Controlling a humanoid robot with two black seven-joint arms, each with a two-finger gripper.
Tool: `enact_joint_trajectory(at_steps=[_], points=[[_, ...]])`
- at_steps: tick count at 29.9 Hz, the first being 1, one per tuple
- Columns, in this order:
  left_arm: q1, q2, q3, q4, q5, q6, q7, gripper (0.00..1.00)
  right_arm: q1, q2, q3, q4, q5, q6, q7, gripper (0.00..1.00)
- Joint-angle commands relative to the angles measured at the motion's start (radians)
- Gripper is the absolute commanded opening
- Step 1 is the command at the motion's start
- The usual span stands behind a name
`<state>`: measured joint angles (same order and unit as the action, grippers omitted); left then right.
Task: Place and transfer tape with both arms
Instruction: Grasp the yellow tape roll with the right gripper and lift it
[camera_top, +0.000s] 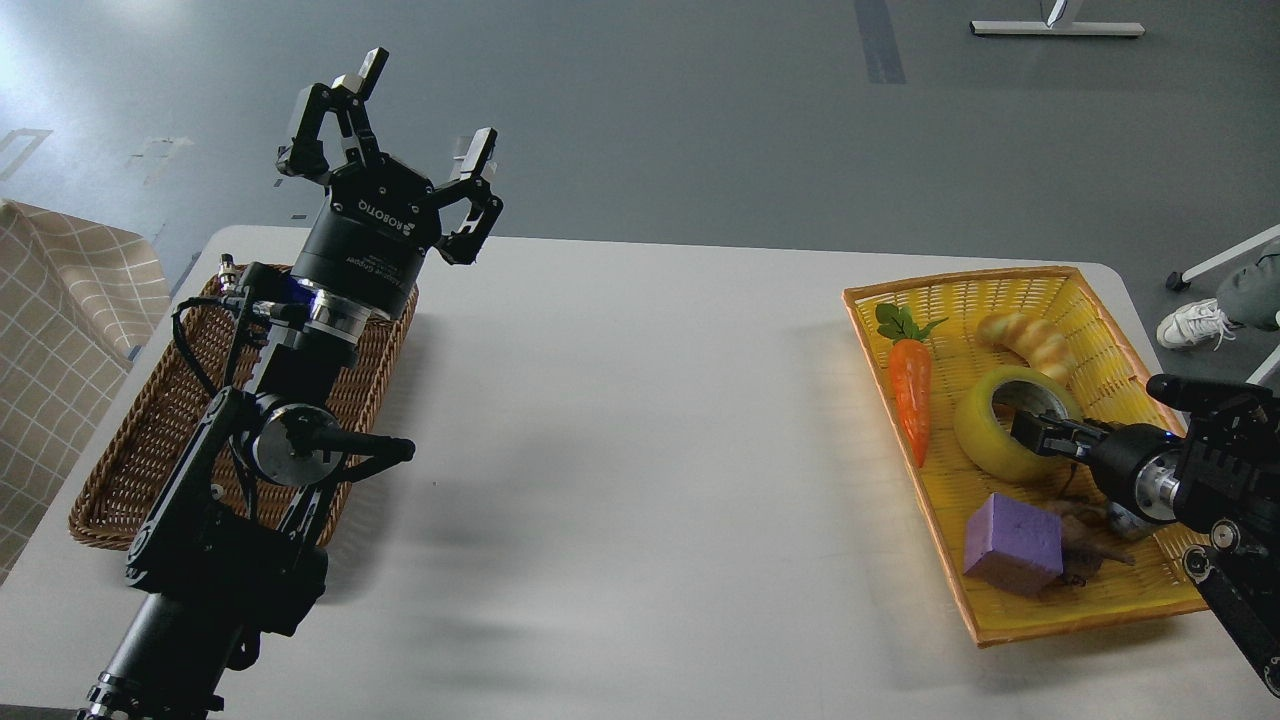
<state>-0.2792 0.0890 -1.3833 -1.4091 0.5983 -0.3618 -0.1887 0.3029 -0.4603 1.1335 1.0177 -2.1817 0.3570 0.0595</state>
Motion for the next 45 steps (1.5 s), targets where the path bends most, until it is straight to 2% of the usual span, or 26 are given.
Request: enact_joint_trajectory(at_steps=[1,45], points=[[0.000,0.000,0.000,0.001,0.000,0.000,0.000,0.99,-0.001,0.000,0.000,-0.001,0.000,0.004,0.000,0.00],[0.028,-0.005,0.003,-0.001,0.000,-0.003,0.000,0.99,-0.002,-0.043,0.032,0.061,0.000,0.033,0.011,0.00]])
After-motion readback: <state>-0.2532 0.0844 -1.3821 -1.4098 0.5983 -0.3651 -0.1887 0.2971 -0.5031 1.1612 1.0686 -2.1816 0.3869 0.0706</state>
